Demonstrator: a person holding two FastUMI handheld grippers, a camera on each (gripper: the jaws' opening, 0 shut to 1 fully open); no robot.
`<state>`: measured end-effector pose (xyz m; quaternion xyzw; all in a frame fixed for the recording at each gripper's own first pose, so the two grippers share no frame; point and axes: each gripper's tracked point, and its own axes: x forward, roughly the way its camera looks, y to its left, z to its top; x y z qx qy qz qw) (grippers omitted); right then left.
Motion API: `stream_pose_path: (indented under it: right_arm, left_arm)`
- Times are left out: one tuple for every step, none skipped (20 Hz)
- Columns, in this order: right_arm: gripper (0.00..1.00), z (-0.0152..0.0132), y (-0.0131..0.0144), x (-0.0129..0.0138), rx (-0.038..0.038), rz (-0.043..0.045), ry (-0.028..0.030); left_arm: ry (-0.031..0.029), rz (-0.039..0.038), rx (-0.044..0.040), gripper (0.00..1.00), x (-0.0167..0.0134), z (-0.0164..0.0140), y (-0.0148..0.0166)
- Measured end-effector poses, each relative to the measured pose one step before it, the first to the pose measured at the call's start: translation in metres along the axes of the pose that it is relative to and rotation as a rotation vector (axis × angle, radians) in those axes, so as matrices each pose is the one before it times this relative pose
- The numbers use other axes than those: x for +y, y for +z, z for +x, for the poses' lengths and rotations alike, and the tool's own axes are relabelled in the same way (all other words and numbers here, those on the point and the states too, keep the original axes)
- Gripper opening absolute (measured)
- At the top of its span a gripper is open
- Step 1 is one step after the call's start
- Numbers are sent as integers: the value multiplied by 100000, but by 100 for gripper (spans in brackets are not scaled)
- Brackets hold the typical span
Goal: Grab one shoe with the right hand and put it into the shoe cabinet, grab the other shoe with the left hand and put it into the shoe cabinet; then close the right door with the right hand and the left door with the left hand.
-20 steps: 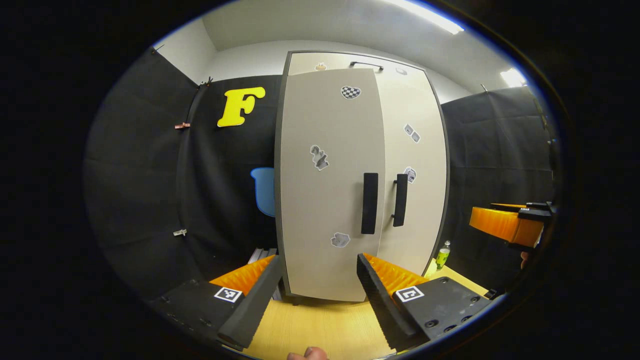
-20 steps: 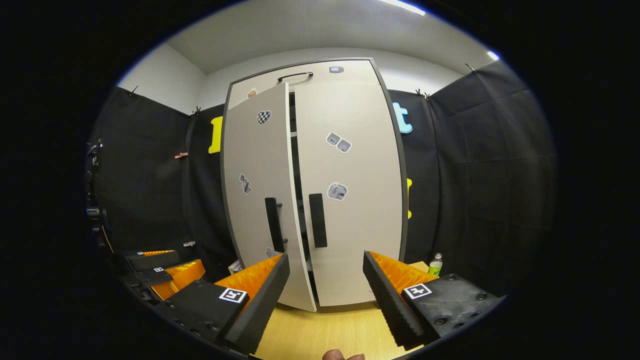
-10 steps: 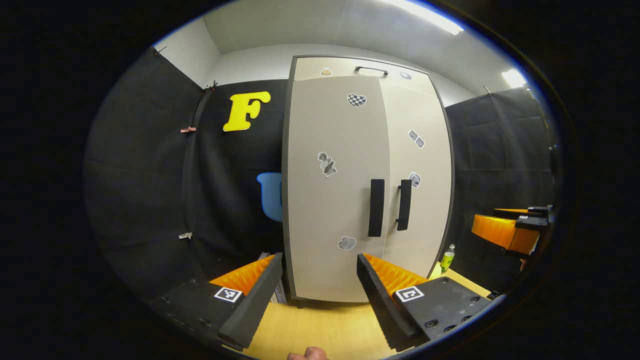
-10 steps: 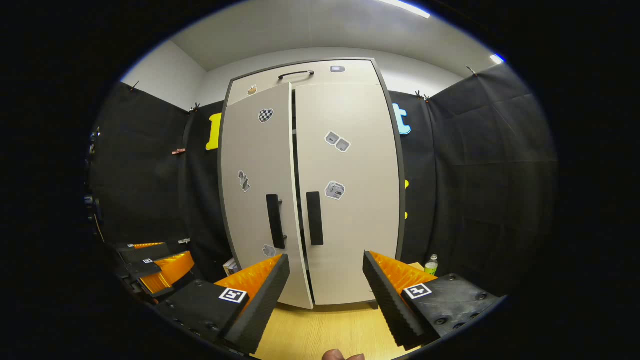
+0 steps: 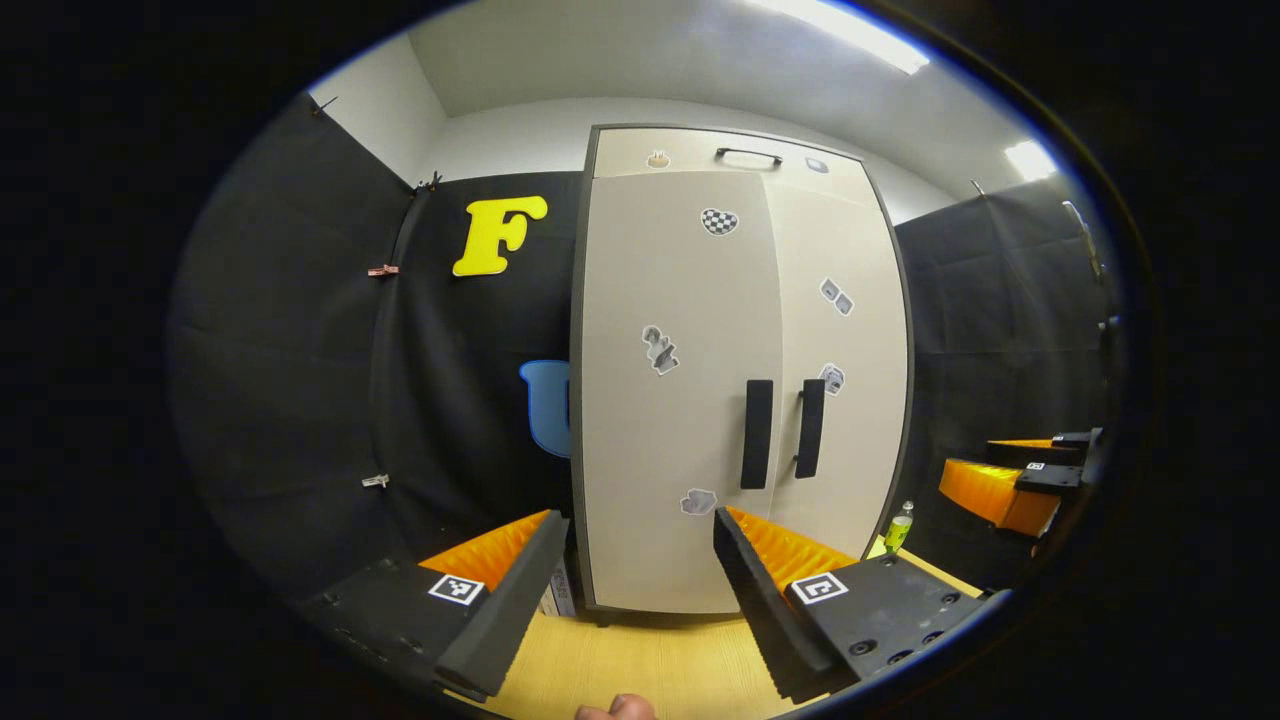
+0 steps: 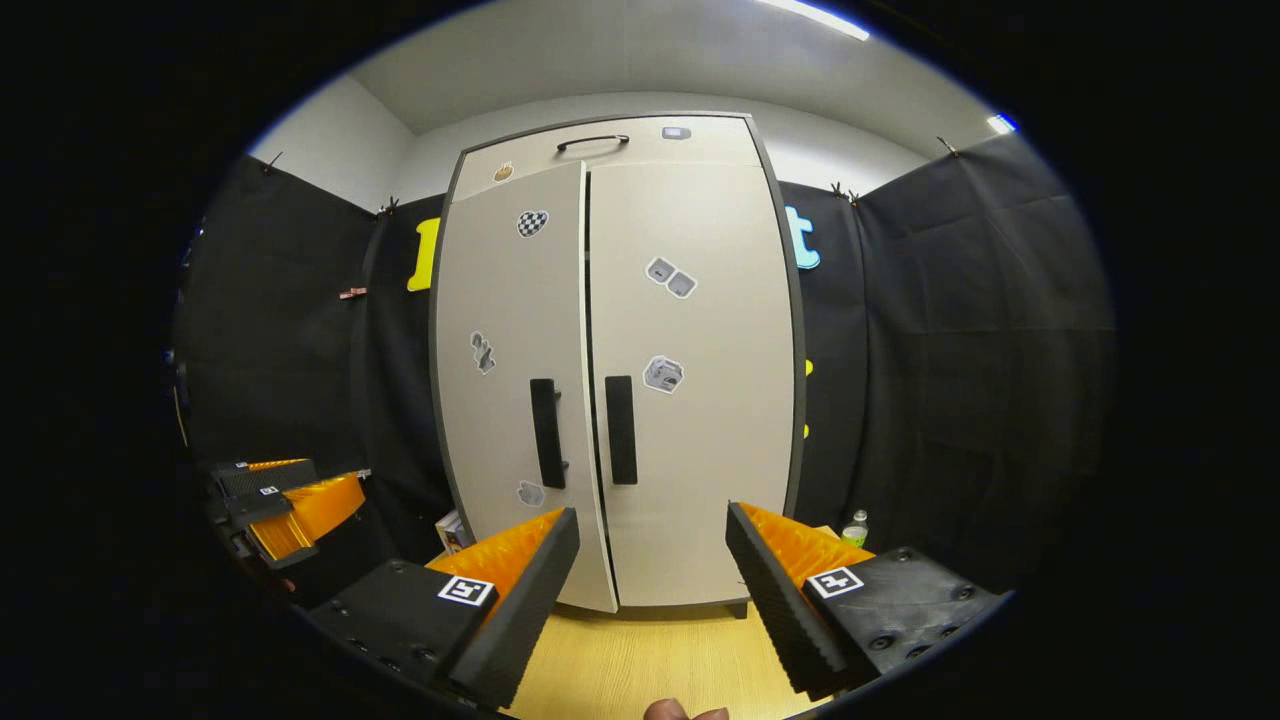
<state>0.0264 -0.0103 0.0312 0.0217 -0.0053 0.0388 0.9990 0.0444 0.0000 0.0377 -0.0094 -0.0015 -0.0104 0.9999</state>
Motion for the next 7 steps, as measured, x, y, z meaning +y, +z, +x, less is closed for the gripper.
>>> stream_pose_path:
  right_arm:
    - [98,129,-38,-167,38,-130,-146]
    - [98,78,-16,-56,-73,-241,172]
    - [98,57,5,-118,-238,-521,-133]
    - [98,72,24,-120,-188,-765,-58]
    - [98,87,58,-132,-242,-802,-238]
    - [98,13,-45,-128,-90,-371,-181]
    - [98,-25,-158,-132,100,226,-161]
  left_arm:
    - [-62,150,189,95,-119,-1,-99]
    - [85,140,256,95,-111,28,-118]
    - [65,-31,206,95,-138,-3,-51]
    - [29,-38,148,95,-147,-8,-95]
    - [153,62,148,95,-147,-4,7]
    - [191,361,38,95,-24,60,-67]
    - [140,683,-249,95,-98,33,144]
